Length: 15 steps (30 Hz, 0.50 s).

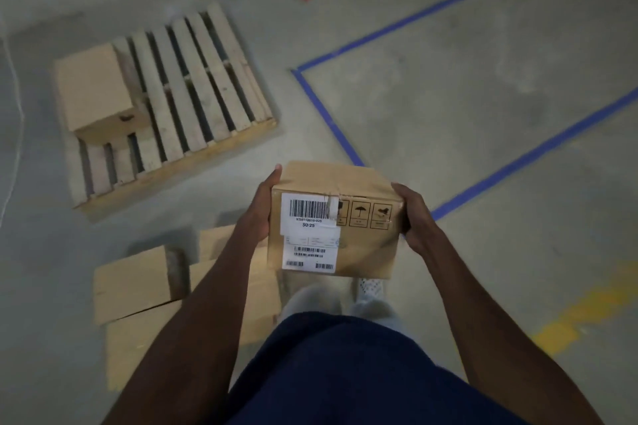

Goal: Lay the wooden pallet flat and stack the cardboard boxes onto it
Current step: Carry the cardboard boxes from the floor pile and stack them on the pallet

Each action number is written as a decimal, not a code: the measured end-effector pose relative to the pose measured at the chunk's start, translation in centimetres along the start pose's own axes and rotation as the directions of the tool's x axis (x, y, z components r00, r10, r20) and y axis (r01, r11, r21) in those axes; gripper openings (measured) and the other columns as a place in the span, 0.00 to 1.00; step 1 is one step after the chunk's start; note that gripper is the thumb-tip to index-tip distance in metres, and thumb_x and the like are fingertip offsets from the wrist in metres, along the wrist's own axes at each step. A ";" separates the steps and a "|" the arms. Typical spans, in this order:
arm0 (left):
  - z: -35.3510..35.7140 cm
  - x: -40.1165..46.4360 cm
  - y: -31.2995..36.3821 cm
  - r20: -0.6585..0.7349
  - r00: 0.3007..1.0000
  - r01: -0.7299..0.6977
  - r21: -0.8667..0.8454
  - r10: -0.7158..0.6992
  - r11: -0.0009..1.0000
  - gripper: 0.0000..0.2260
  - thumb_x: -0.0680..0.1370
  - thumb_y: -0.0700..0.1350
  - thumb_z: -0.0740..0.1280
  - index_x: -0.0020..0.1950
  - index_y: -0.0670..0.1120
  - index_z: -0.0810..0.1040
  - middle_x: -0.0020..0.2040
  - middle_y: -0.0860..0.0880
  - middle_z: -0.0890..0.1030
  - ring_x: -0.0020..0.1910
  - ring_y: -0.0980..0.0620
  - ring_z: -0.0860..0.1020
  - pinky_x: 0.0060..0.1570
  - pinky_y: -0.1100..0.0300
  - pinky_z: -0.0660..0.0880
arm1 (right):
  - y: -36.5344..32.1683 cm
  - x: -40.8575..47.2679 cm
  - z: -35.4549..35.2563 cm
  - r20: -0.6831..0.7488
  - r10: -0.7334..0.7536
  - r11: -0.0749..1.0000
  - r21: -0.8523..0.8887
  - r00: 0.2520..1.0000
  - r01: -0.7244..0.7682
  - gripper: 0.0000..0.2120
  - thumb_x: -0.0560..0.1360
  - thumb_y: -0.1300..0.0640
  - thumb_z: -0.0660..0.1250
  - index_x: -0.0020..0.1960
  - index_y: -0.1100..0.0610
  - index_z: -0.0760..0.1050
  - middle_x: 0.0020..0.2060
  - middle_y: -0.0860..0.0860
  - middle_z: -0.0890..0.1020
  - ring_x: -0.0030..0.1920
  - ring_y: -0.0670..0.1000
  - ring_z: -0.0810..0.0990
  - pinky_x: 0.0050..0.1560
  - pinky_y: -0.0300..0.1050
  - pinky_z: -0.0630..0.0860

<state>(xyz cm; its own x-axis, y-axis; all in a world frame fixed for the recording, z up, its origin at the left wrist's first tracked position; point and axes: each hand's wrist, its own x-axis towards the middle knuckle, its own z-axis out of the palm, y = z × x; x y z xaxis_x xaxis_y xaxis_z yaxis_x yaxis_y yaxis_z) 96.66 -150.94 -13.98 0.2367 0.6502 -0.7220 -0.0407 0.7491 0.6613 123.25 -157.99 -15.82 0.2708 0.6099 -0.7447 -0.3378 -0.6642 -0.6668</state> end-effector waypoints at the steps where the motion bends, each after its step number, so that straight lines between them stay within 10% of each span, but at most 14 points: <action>1: 0.8 0.7 1.3 -0.016 1.000 -0.010 -0.010 0.009 1.000 0.25 0.80 0.63 0.56 0.49 0.43 0.82 0.42 0.40 0.85 0.41 0.43 0.83 0.41 0.56 0.79 | -2.1 1.4 -0.5 0.040 -0.003 1.000 -0.019 0.999 0.004 0.17 0.73 0.40 0.65 0.44 0.53 0.82 0.37 0.52 0.84 0.40 0.55 0.82 0.39 0.45 0.76; 6: 2.9 4.8 7.6 -0.057 0.998 -0.019 -0.097 0.013 0.995 0.27 0.81 0.62 0.55 0.42 0.42 0.82 0.37 0.41 0.84 0.35 0.44 0.83 0.39 0.56 0.77 | -11.2 8.2 0.4 0.033 -0.009 0.994 -0.105 0.999 0.012 0.17 0.76 0.41 0.65 0.54 0.53 0.79 0.43 0.52 0.81 0.39 0.54 0.78 0.37 0.43 0.73; 15: 0.6 17.5 18.6 -0.130 0.991 -0.016 -0.233 -0.015 0.972 0.23 0.80 0.59 0.57 0.51 0.41 0.79 0.40 0.40 0.84 0.37 0.45 0.82 0.42 0.56 0.77 | -23.7 22.1 10.4 0.084 0.024 0.977 -0.213 0.996 -0.006 0.08 0.73 0.50 0.69 0.43 0.54 0.78 0.39 0.54 0.82 0.36 0.55 0.79 0.39 0.44 0.72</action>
<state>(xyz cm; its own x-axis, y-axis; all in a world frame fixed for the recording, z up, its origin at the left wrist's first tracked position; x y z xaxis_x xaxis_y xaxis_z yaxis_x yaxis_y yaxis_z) 100.68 -125.69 -14.20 0.1094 0.6502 -0.7518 -0.2699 0.7474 0.6071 127.91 -124.26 -16.22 0.1859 0.6279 -0.7558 -0.1395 -0.7445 -0.6528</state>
